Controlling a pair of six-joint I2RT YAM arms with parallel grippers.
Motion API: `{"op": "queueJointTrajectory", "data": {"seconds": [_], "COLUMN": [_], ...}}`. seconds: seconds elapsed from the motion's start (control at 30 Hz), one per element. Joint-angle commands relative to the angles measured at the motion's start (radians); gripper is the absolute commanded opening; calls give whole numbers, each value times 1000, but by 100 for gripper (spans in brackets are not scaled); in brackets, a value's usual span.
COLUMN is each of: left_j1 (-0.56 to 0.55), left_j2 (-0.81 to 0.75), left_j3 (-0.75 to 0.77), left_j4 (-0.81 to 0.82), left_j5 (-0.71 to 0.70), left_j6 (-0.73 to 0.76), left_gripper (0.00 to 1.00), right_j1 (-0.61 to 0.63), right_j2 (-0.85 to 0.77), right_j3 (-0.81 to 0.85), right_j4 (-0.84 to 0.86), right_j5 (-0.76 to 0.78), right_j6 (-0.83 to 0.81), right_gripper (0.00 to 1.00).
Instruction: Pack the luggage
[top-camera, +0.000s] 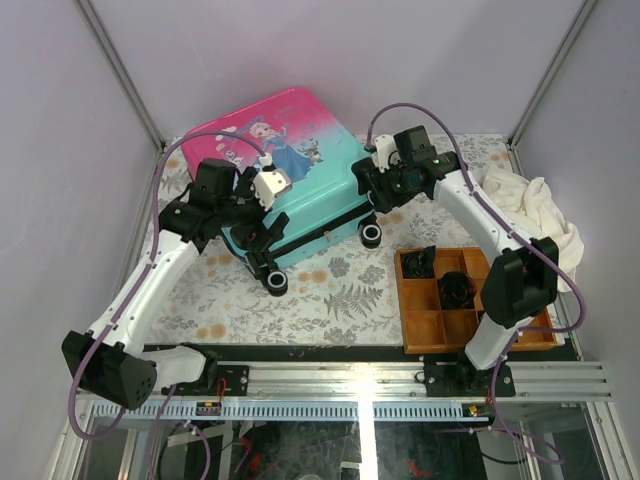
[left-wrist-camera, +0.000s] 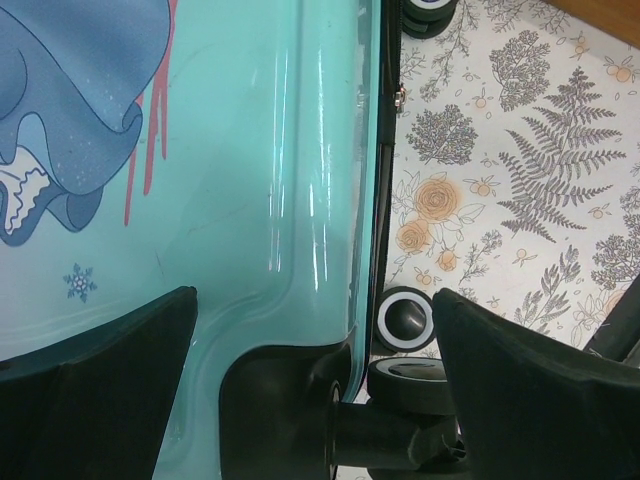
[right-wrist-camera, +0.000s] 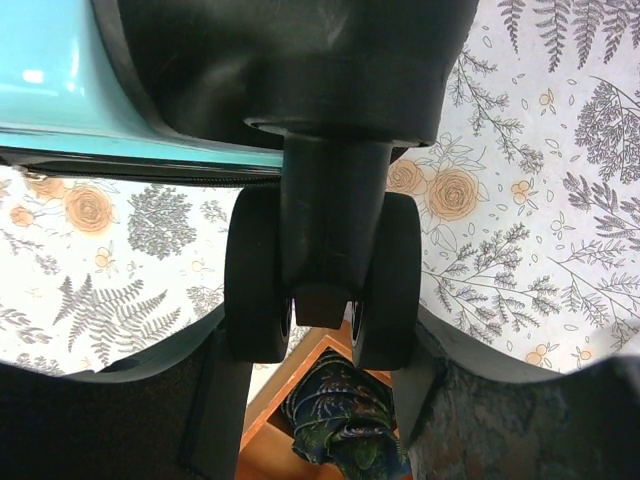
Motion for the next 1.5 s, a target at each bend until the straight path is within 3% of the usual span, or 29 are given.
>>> {"op": "queueJointTrajectory", "data": {"seconds": [0.0, 0.07, 0.17, 0.57, 0.73, 0.9, 1.2, 1.47], "left_j1": [5, 5, 4, 119, 159, 177, 225, 272], "left_j2": [-13, -18, -28, -81, -97, -113, -130, -124], "left_j3": [-11, 3, 19, 3, -12, -40, -62, -79], "left_j4": [-6, -5, 1, 101, 129, 133, 154, 204], "left_j5": [1, 7, 12, 68, 110, 109, 162, 224], "left_j6": [-21, -36, -79, -242, -289, -294, -342, -425], "left_gripper": [100, 100, 100, 100, 100, 100, 100, 100], "right_j1": [-34, -80, -143, -178, -178, -177, -177, -180], "right_j2": [-160, -191, -241, -144, -58, 57, 251, 303], "right_j3": [1, -41, -167, -421, -435, -375, -184, 23], "right_j4": [-13, 16, 98, 353, 537, 668, 761, 690], "right_j5": [-139, -202, -276, -370, -357, -390, -415, -408], "right_j6": [-24, -12, 4, 261, 374, 494, 593, 520], "right_gripper": [64, 79, 84, 48, 42, 39, 38, 42]}}
